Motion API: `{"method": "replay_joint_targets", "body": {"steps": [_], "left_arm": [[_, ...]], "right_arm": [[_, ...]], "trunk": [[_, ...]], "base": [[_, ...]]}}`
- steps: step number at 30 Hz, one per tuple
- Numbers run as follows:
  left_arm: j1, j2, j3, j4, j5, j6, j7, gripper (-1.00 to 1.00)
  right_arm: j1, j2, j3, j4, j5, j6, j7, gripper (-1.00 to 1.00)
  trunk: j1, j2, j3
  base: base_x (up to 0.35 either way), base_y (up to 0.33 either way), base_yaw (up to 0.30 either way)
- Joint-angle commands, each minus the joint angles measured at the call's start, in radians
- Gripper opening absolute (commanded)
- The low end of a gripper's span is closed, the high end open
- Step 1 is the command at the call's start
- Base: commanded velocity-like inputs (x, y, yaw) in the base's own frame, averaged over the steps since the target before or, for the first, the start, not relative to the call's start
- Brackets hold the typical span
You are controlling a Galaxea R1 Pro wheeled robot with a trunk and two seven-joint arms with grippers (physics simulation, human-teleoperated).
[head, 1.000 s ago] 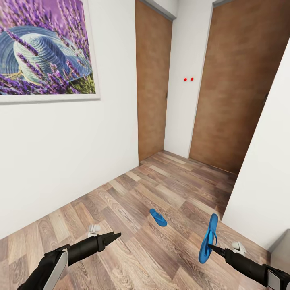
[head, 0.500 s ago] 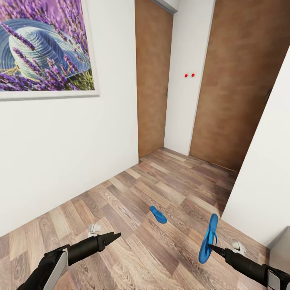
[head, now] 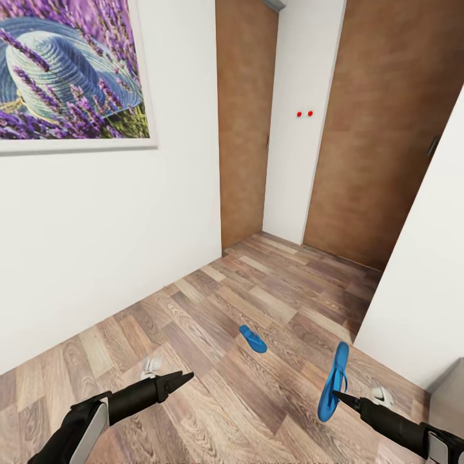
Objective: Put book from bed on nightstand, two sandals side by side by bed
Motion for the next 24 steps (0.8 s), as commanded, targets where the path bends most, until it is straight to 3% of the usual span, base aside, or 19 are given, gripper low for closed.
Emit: {"method": "replay_joint_targets", "body": {"steps": [1,24], "left_arm": [[-0.001,0.000,0.000,0.000,0.005,0.009,-0.002,1.00],[-0.001,0.000,0.000,0.000,0.005,0.009,-0.002,1.00]], "right_arm": [[-0.002,0.000,0.006,0.003,-0.011,0.012,0.003,-1.00],[-0.002,0.000,0.007,0.003,-0.011,0.012,0.002,-1.00]], "trunk": [[0.000,0.000,-0.003],[0.000,0.000,-0.039]], "base": [[0.000,0.000,0.000],[0.000,0.000,0.000]]}}
